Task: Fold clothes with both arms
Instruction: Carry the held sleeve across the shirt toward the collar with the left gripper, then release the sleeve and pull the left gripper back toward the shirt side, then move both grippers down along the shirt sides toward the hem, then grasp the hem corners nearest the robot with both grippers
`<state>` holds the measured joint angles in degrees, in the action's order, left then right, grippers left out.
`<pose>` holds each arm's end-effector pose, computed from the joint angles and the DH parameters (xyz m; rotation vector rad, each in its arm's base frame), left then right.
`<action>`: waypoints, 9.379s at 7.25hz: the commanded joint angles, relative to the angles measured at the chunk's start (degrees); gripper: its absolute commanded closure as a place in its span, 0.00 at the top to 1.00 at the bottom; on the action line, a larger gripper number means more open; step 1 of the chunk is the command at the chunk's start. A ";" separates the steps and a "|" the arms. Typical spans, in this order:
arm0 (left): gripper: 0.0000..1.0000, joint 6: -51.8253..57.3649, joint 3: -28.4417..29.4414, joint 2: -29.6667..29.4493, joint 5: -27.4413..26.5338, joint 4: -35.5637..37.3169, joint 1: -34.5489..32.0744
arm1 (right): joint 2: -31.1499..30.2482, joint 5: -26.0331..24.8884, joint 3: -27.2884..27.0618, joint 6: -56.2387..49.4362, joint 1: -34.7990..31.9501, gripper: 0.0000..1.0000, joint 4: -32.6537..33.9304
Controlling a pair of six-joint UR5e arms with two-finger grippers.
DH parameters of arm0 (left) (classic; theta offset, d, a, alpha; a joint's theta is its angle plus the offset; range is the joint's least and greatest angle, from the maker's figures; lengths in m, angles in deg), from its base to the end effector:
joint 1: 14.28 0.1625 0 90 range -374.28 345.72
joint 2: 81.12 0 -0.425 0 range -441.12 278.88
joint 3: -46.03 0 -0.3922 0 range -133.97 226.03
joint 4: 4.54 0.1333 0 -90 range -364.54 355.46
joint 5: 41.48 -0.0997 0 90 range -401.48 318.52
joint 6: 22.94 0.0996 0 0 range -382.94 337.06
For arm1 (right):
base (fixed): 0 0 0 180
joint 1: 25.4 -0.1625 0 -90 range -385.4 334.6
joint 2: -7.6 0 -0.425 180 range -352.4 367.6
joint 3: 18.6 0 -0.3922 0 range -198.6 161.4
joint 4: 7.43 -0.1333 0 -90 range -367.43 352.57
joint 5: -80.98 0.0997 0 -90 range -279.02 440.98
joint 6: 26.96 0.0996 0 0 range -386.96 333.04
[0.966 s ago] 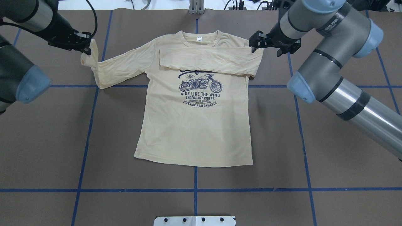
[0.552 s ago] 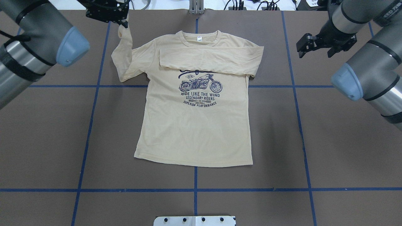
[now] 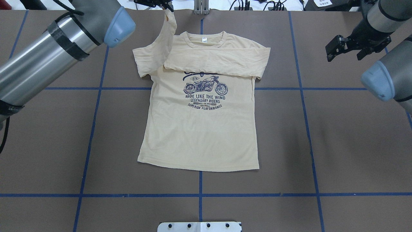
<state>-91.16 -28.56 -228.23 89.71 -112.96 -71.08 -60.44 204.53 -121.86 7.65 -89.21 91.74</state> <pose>0.3619 -0.6767 0.0833 0.1303 1.1808 -0.1609 -0.1970 -0.5778 0.3613 0.0896 -0.7191 0.0074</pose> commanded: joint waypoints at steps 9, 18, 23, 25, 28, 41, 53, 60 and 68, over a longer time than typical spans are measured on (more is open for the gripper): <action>0.00 -7.70 14.56 -5.12 -5.13 -16.98 8.44 | 0.89 0.03 2.97 -0.86 0.00 1.00 -0.39; 1.00 -6.75 21.78 -5.91 -18.77 -36.06 19.53 | 3.52 0.12 7.89 -0.69 0.18 1.00 -0.47; 1.00 -8.32 14.80 -1.11 -18.86 -32.06 18.83 | 4.58 5.28 7.03 0.28 0.09 1.00 -0.56; 1.00 -8.24 1.37 3.56 -18.77 -18.66 18.31 | 3.54 9.93 3.26 4.48 1.32 1.00 -0.56; 1.00 -7.01 -20.80 16.56 -18.60 -4.74 17.60 | 2.82 11.37 -2.62 13.87 6.93 1.00 -0.56; 1.00 -4.37 -33.24 33.64 -19.12 -6.19 18.22 | -7.29 -17.46 -4.68 54.33 42.71 0.98 -27.47; 1.00 -4.28 -33.60 33.82 -19.21 -6.19 18.22 | -6.67 -16.49 -4.05 54.25 42.63 0.48 -25.00; 1.00 -4.28 -33.60 33.73 -19.12 -6.19 18.31 | -6.58 -15.97 -7.30 53.90 42.02 0.00 -20.86; 1.00 -10.96 -33.24 41.28 -33.53 -3.04 32.71 | -6.40 -15.44 -8.62 54.25 40.52 0.00 -21.21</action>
<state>-101.74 -61.87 -188.32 58.18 -117.35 -40.58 -66.78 189.05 -130.45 61.90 -48.43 70.64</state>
